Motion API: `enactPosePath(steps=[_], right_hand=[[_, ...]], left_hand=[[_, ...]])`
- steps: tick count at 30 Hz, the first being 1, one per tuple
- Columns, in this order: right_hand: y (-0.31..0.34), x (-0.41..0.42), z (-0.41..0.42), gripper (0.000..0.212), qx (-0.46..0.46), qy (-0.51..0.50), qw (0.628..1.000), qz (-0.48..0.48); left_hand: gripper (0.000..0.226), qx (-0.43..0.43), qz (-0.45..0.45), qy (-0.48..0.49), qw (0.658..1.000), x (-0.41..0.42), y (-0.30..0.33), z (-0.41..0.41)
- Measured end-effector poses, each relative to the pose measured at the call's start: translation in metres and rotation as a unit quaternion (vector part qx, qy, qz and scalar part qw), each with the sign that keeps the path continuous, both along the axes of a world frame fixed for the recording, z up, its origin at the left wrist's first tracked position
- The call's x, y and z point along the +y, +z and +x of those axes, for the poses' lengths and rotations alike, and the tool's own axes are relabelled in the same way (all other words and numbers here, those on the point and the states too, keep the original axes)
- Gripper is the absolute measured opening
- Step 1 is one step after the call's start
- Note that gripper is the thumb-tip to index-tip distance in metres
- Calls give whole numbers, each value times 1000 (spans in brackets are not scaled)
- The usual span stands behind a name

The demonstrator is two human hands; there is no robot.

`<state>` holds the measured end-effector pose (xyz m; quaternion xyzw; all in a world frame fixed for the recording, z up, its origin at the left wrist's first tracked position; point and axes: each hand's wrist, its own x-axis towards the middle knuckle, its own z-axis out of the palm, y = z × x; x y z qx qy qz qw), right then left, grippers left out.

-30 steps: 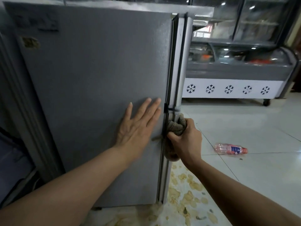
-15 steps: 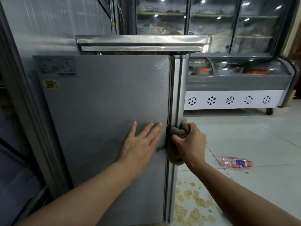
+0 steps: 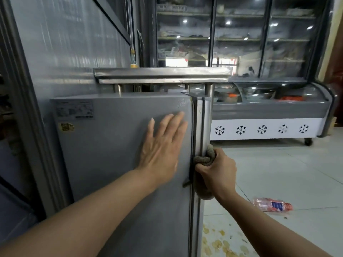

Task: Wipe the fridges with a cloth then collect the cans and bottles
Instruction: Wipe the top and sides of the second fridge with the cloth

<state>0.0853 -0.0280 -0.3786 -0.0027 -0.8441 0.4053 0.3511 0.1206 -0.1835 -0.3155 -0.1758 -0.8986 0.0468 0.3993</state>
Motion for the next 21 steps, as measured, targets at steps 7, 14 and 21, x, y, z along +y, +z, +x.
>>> enactPosePath(steps=[7,14,21], right_hand=[[12,-1,-1,24,24,8,1000,-19],[57,-4,-3,23,84,-4,996,-28],[105,-7,-7,18,133,-16,991,-28]], left_hand=[[93,15,50,64,997,5,42,-22],[82,41,77,41,995,7,46,-25],[75,58,70,24,996,4,50,-28]])
